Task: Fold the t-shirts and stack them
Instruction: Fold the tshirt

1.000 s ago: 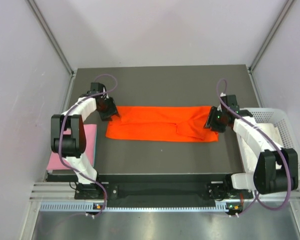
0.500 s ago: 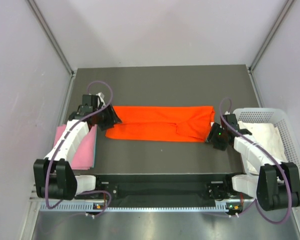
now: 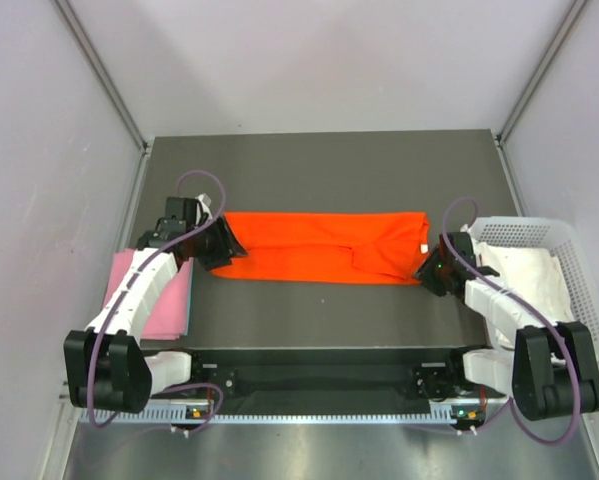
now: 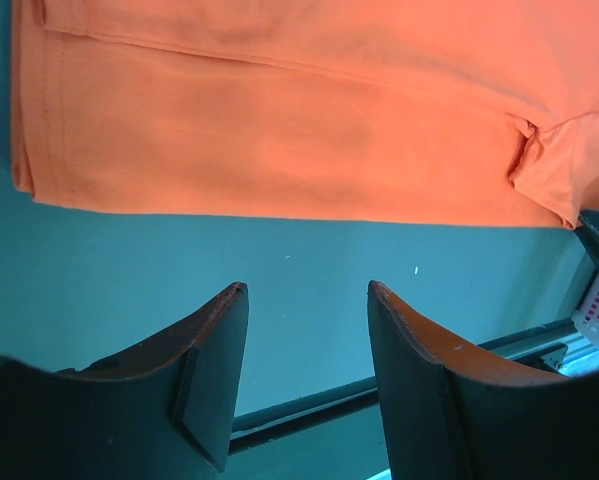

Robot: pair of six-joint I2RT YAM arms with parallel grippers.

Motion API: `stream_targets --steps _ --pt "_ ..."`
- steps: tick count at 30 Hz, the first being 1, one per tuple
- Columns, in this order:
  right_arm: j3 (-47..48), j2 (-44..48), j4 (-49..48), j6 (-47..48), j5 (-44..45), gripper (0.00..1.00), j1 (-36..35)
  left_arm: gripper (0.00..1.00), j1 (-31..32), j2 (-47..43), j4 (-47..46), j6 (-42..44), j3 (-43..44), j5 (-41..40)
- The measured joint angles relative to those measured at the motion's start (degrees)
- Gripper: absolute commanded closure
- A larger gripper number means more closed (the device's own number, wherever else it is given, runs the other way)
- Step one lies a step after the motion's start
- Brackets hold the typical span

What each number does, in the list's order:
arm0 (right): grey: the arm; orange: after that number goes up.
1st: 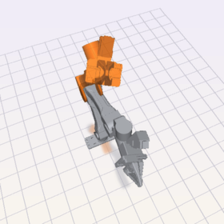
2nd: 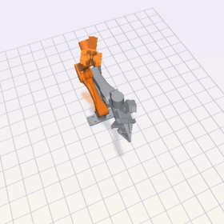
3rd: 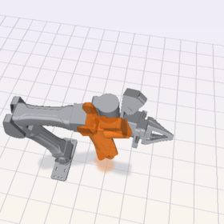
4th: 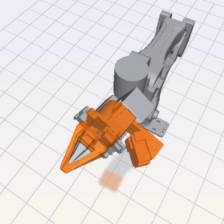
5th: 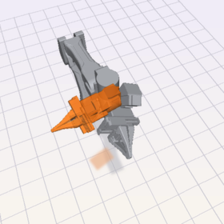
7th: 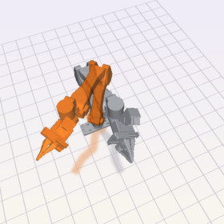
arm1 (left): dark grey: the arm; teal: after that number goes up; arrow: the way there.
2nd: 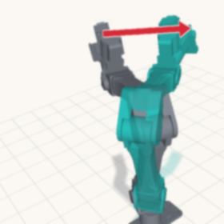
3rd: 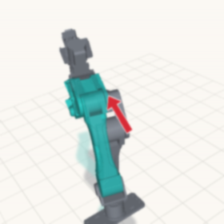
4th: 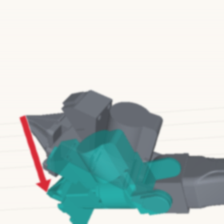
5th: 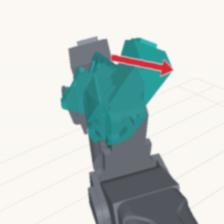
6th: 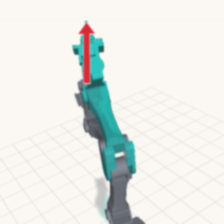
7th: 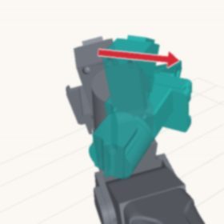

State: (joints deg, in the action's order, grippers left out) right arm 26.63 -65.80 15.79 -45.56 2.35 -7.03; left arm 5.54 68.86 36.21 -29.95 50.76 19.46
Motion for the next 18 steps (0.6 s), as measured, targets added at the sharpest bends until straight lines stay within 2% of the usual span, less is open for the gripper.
stream_targets --steps 6,13,18 --pt "0.1 -3.4 -4.6 -0.5 1.2 0.86 -0.3 0.44 0.2 1.3 -0.1 0.1 0.2 0.2" --pt "6.2 -10.9 -5.5 1.5 4.7 0.89 -0.7 0.44 0.2 5.4 -0.1 0.1 2.4 0.2" --pt "15.4 -19.6 -4.9 5.6 7.9 0.89 -0.7 0.44 0.5 8.2 -0.6 0.1 5.2 0.2"
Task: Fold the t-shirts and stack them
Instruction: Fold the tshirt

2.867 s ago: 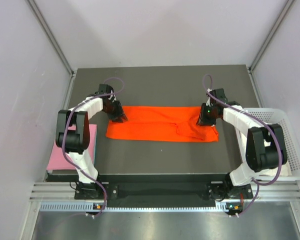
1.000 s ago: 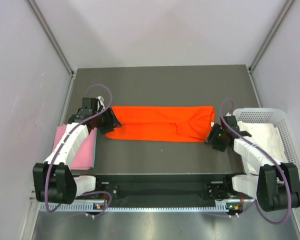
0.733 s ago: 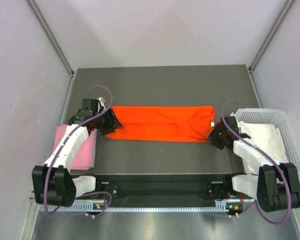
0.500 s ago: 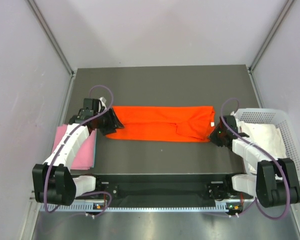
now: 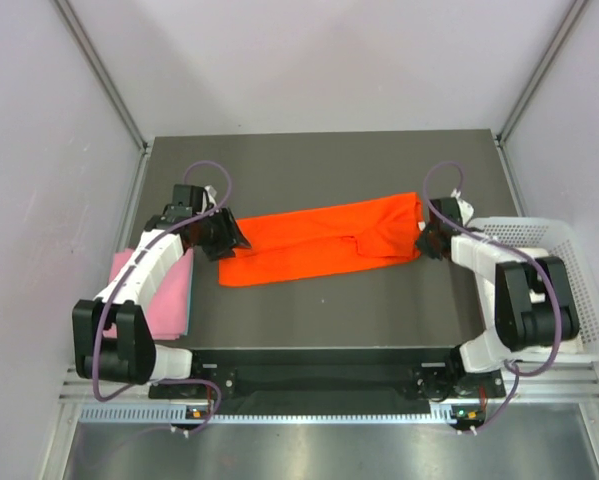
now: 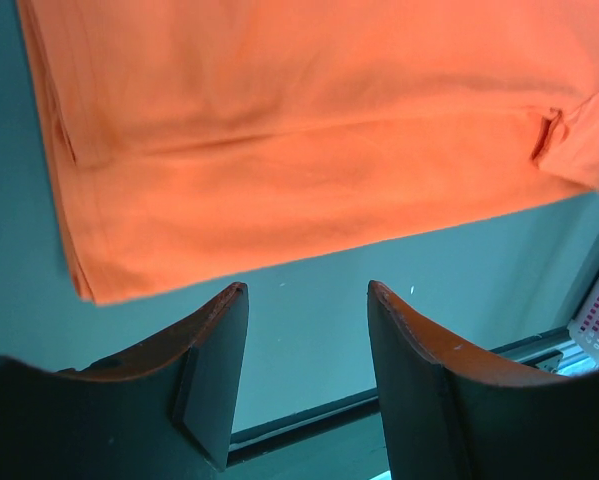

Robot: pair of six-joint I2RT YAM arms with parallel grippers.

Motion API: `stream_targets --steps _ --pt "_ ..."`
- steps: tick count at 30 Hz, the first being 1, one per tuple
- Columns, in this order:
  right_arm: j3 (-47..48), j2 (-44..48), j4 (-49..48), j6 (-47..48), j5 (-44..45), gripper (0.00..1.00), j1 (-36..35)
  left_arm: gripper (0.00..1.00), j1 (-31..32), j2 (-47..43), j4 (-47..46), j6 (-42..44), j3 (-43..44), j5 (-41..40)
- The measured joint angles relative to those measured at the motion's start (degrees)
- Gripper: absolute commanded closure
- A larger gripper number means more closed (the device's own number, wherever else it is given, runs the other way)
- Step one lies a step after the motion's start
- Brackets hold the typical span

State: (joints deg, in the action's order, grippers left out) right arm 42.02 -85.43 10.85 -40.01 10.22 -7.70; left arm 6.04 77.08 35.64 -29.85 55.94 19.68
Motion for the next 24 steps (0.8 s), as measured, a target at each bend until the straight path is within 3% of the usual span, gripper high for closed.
stream_targets --steps 5,10,15,20,24 --pt "13.9 -11.3 -0.4 5.4 1.7 0.88 0.0 0.42 1.4 2.4 -0.2 0.6 1.0 -0.3" --pt "33.9 -26.3 0.7 11.5 0.9 0.86 0.0 0.4 6.7 4.4 0.3 2.8 2.4 -4.2" --pt "50.4 -37.7 1.4 16.0 -1.0 0.75 0.0 0.33 11.2 4.6 1.2 4.5 2.5 -6.7" --pt "62.9 -45.1 2.7 18.7 -4.2 0.68 0.0 0.28 10.8 6.8 2.6 6.4 5.7 -9.1" --pt "71.2 -49.3 5.0 18.9 -6.0 0.6 0.0 0.28 9.5 14.3 4.3 8.2 12.2 -9.2"
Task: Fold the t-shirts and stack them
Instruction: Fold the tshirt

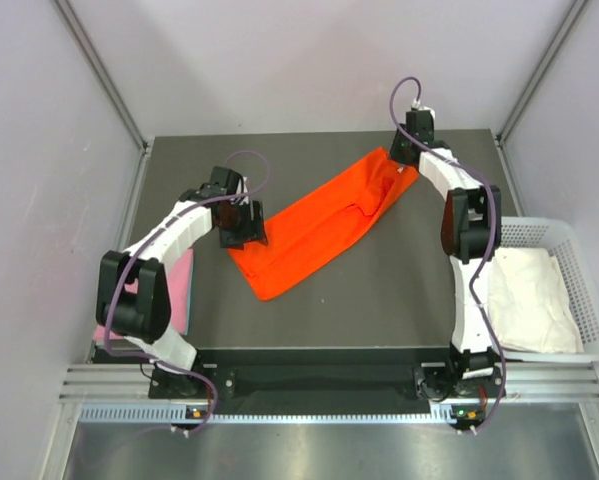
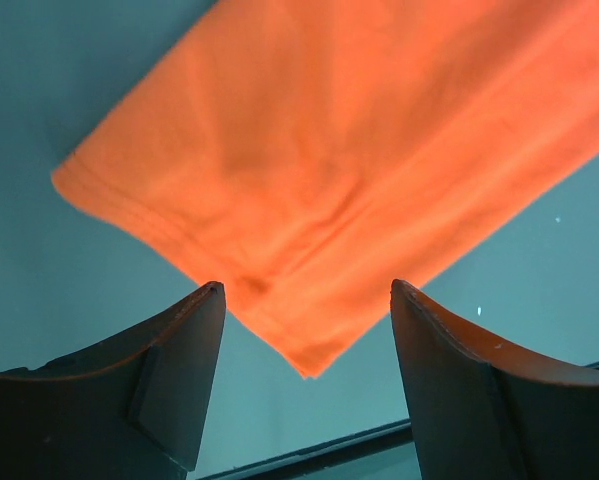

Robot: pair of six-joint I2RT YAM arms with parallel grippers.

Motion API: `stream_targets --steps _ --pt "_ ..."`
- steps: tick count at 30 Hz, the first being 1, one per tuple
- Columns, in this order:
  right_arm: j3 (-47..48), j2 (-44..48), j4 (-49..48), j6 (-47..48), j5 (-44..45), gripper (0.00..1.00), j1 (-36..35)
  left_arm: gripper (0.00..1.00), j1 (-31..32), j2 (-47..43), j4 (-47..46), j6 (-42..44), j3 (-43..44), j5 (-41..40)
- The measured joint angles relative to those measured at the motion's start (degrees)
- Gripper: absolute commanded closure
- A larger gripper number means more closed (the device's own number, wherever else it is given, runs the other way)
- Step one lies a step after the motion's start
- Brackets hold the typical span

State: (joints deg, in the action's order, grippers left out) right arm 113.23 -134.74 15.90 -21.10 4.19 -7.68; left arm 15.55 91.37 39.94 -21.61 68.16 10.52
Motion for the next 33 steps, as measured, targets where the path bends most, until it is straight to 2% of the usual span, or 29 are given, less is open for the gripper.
stream_targets --steps 2,4,7,9,15,19,23,28,31,33 --pt "3.2 -1.0 2.5 0.0 0.5 0.54 0.0 0.28 -0.4 2.1 0.3 0.5 1.1 0.2" --pt "3.9 -0.4 4.9 -0.1 1.6 0.53 0.0 0.29 -0.5 2.0 1.0 0.5 0.4 0.6" --pt "1.1 2.9 7.6 -0.6 2.4 0.53 0.2 0.3 -0.4 -0.5 0.9 0.0 -2.6 1.6" --pt "-5.5 8.2 8.8 -1.3 2.1 0.52 0.4 0.31 -0.4 -3.0 1.0 -1.2 -5.4 2.2" --pt "-37.4 33.4 6.3 -7.9 -2.6 0.52 -1.6 0.32 -0.4 -11.1 1.2 -5.9 -11.5 1.4" --pt "-54.2 45.0 0.6 -17.5 -6.3 0.52 -12.7 0.33 -0.4 -14.9 1.2 -8.3 -11.6 -1.0" --pt "-64.4 47.6 -6.8 -30.0 -10.6 0.52 -27.1 0.33 -0.4 -17.7 1.3 -10.2 -11.6 -3.0" --pt "-69.8 47.6 -15.3 -43.4 -11.5 0.5 -37.1 0.32 -0.4 -22.4 1.3 -12.6 -12.4 -5.3" --pt "-70.8 46.2 -22.0 -51.4 -11.3 0.49 -40.9 0.21 -0.4 -25.0 1.8 -14.6 -13.0 -6.0" --pt "-70.8 43.9 -25.9 -55.8 -11.4 0.48 -42.7 0.19 -0.4 -26.0 2.6 -15.9 -13.1 -6.6"
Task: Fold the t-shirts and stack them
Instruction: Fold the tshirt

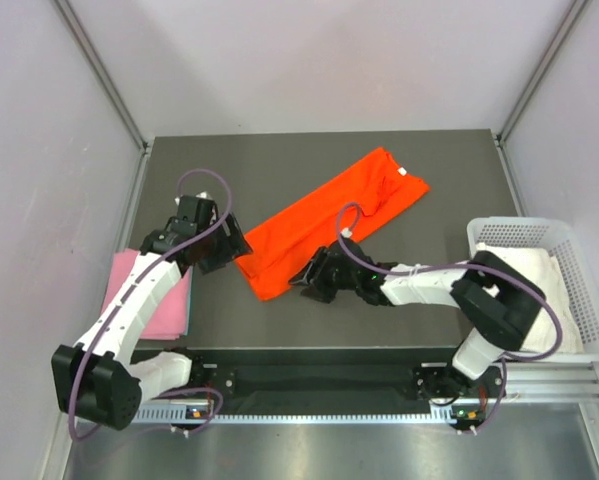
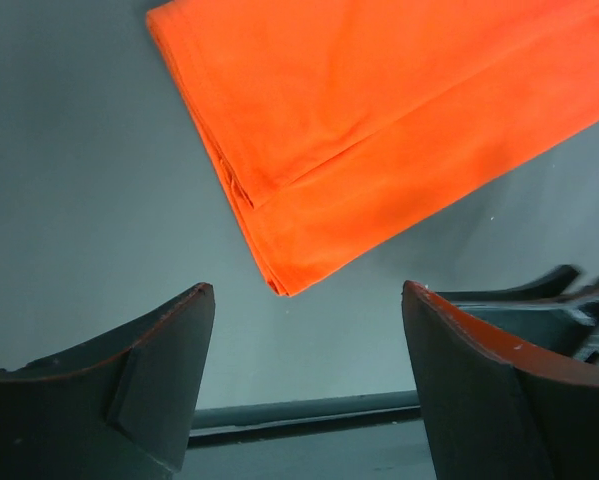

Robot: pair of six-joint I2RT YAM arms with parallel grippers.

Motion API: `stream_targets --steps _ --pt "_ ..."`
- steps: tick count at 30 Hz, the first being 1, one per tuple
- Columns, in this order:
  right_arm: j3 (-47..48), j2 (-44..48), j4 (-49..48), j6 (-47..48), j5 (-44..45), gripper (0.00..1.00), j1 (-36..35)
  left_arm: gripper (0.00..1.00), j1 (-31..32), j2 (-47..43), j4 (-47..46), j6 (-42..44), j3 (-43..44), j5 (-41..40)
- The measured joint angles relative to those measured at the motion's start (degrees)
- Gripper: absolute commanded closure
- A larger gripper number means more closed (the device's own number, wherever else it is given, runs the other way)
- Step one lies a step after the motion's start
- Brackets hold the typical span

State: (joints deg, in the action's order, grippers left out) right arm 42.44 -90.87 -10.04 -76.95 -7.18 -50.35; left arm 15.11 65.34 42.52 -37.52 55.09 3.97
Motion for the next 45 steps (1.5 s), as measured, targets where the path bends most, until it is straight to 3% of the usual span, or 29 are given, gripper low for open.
stream_targets --steps 4,10,20,24,28,33,42,45 --pt "0.0 -6.0 -5.4 -8.5 1.2 0.49 -4.2 0.21 0.0 -1.0 2.6 -1.3 0.0 -0.9" --pt "2.1 -11.1 -5.7 -16.9 5.8 0.51 -10.4 0.21 0.0 -5.1 5.3 -1.4 0.0 -3.5" --pt "8.0 -16.2 -5.4 -22.3 11.4 0.55 -11.4 0.22 0.0 -9.4 6.2 -1.1 0.0 -4.5" --pt "10.4 -18.8 -5.4 -24.1 12.0 0.67 -11.4 0.22 0.0 -9.7 7.3 -0.6 0.0 -4.9" --pt "10.4 -19.7 -5.7 -25.3 12.1 0.9 -11.4 0.22 0.0 -10.5 7.9 0.0 0.0 -4.9" --pt "6.7 -18.8 -9.1 -24.6 12.2 1.0 -11.4 0.14 0.0 -10.6 8.3 1.9 0.0 -3.7" --pt "-14.9 -4.2 -17.5 -17.5 10.4 0.98 -11.3 0.13 0.0 -8.2 5.4 4.9 -2.4 4.0" --pt "-23.7 4.9 -17.0 -14.2 10.1 0.79 -11.3 0.02 0.0 -6.7 2.3 5.4 -5.3 8.3"
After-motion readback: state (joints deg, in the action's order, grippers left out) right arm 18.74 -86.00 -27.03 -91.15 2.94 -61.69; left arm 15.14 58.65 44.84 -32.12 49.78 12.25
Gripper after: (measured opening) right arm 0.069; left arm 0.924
